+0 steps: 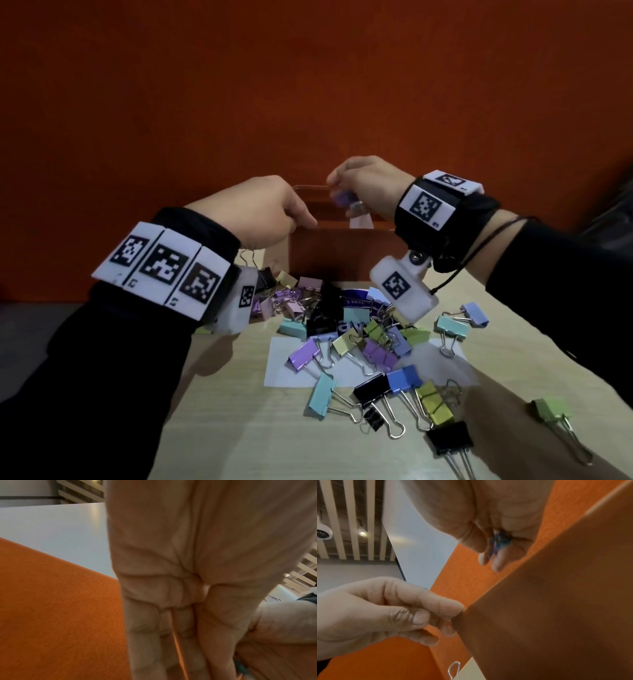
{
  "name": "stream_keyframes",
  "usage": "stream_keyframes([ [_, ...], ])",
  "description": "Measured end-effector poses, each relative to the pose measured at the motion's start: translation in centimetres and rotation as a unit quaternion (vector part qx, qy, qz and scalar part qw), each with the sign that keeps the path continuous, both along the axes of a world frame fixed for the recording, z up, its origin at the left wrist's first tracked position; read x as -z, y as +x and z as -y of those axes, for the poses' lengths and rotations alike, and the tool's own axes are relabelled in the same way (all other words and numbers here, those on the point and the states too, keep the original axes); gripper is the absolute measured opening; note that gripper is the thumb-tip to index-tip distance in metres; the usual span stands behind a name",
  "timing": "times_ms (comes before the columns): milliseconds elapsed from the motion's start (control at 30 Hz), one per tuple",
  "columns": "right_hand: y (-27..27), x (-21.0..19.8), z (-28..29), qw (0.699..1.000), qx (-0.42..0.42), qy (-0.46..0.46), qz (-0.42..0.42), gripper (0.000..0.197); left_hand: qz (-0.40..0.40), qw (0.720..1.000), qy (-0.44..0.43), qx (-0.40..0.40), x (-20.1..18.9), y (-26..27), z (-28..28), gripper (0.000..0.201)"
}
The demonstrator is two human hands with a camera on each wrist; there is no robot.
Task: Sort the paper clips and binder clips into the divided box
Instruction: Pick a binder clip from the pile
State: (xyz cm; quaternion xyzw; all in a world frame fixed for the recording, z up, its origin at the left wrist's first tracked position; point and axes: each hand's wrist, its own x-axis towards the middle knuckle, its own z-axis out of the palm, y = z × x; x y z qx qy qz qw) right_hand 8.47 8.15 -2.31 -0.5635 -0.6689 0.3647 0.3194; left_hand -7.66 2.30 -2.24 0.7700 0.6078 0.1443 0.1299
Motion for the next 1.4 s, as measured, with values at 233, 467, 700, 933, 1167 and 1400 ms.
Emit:
stream_keyframes([
  [233, 4.4, -0.6, 3.1, 0.993, -0.001, 0.098, 0.063, 0.015, 0.004, 1.0, 0.003, -0.003, 0.1, 0.2, 0.2, 0.035],
  [467, 11.8, 1.6, 6.2, 0.949, -0.024, 0.09, 0.302, 0.017, -0.012, 1.0, 0.016, -0.015, -0.2, 1.0, 1.1, 0.033],
  [700, 13.2, 3.8, 6.5, 0.857, -0.113, -0.043, 0.501, 0.036, -0.01, 0.999, 0.026, -0.022, -0.5, 1.5, 2.0, 0.032],
  [933, 13.2, 4.6, 6.3, 0.838, -0.146, -0.12, 0.512, 0.04, -0.012, 1.0, 0.014, -0.022, -0.6, 1.7, 2.2, 0.03],
  [1167, 13.3, 5.9, 7.5, 0.821, -0.178, -0.088, 0.535, 0.051, 0.002, 1.0, 0.02, -0.024, -0.6, 1.9, 2.5, 0.031],
  [1400, 12.9, 5.9, 8.0, 0.814, -0.196, -0.078, 0.54, 0.033, 0.002, 0.999, 0.025, -0.028, -0.8, 2.1, 2.9, 0.031],
])
